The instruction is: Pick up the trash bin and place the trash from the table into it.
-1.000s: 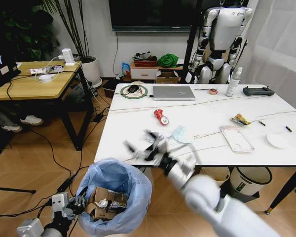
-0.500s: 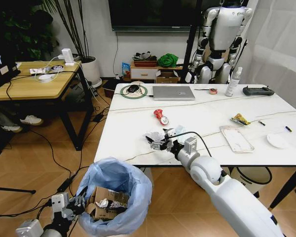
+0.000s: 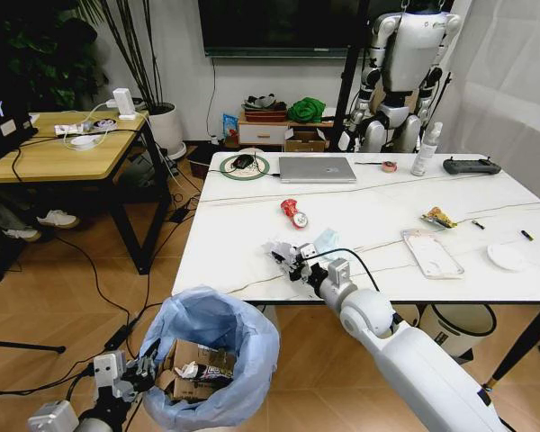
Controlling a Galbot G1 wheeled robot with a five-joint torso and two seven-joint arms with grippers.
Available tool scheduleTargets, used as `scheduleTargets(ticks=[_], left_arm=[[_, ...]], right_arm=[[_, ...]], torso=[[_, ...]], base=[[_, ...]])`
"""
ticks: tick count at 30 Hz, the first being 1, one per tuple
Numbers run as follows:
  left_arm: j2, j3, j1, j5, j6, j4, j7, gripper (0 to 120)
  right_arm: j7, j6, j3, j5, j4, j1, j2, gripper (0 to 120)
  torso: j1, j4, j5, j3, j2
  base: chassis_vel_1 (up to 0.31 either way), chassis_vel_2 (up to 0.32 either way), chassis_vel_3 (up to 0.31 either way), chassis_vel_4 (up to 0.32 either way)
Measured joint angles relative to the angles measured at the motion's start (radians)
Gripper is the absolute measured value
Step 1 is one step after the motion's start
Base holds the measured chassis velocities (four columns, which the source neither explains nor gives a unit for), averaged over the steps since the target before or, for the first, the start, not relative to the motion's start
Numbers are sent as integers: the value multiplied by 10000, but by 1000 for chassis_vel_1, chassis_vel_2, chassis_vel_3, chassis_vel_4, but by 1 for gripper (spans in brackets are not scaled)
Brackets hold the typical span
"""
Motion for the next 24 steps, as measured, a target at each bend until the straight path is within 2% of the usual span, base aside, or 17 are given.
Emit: scheduleTargets(ticks=[7, 12, 18, 21, 24], left_arm=[[18, 32, -31, -9, -11, 50, -3, 0], [35, 40, -39, -20, -15, 68, -3, 0], [19, 82, -56, -24, -22, 78, -2, 0], [-1, 117, -61, -21, -21, 87, -2, 0], [1, 122, -54, -16, -22, 89, -2, 0]], right_arm=[[6, 146, 27, -16, 220, -127, -79, 0], [49, 291, 18, 69, 600, -181, -143, 0], [-193, 1163, -157, 690, 1400, -389, -424, 0], [-697, 1916, -606, 1357, 2294, -570, -765, 0], [-1319, 3001, -1497, 1742, 3203, -764, -1096, 0]], torso=[[0, 1, 1, 0, 0], [0, 2, 0, -1, 0], [0, 1, 1, -1, 0], [0, 1, -1, -1, 0], [-2, 2, 0, -2, 0]], base=[[0, 0, 0, 0], [0, 0, 0, 0], [0, 0, 0, 0], [0, 0, 0, 0], [0, 0, 0, 0]])
